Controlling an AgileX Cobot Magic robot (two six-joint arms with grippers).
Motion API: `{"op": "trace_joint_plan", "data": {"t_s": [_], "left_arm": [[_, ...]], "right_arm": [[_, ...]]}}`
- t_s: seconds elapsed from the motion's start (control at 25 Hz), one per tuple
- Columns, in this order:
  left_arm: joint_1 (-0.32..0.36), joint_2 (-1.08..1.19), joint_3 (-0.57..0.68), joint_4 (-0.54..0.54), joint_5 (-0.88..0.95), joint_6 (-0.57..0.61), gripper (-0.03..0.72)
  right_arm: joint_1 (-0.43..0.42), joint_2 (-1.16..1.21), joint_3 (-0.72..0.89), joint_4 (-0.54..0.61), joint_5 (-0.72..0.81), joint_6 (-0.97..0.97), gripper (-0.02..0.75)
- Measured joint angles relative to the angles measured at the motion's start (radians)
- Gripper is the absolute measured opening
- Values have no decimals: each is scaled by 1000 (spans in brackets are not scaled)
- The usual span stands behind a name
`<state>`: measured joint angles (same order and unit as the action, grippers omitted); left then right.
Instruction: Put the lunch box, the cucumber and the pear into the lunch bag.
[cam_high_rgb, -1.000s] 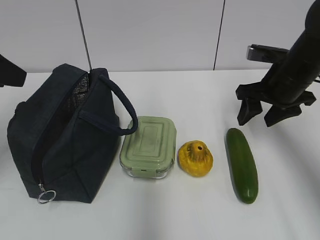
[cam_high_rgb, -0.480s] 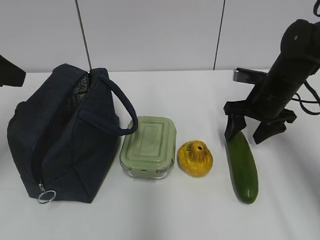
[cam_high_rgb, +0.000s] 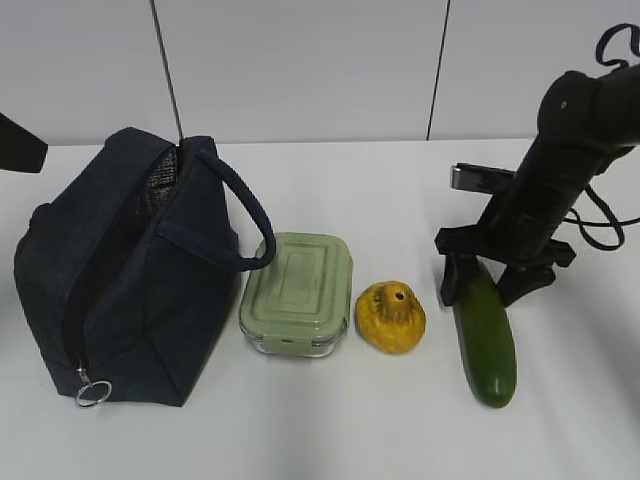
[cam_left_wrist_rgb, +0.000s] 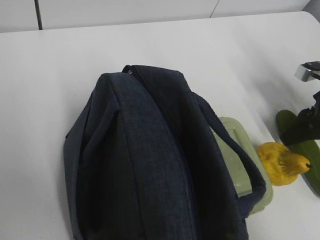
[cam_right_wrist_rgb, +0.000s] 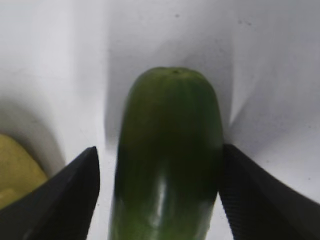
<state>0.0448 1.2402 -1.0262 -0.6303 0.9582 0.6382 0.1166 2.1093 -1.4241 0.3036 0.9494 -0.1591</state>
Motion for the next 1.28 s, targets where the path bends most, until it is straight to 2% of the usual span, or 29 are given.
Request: {"op": "trace_joint_plan", "data": {"t_s": [0.08, 0.16, 0.64, 1.0, 1.28], "left_arm": [[0, 0, 0, 4, 0, 0, 364], [0, 0, 0, 6, 0, 0, 364], [0, 16, 16, 32, 32, -4, 364], [0, 43, 108, 41, 16, -7, 364], [0, 84, 116, 21, 0, -7, 364]], "right_arm": [[17, 2, -2, -39, -2, 8, 442], [22, 2, -8, -53, -2, 10, 410], [24, -90, -185, -68, 11, 17, 400], [35, -130, -331, 152, 65, -42, 400], [149, -130, -403, 214, 76, -72, 400]]}}
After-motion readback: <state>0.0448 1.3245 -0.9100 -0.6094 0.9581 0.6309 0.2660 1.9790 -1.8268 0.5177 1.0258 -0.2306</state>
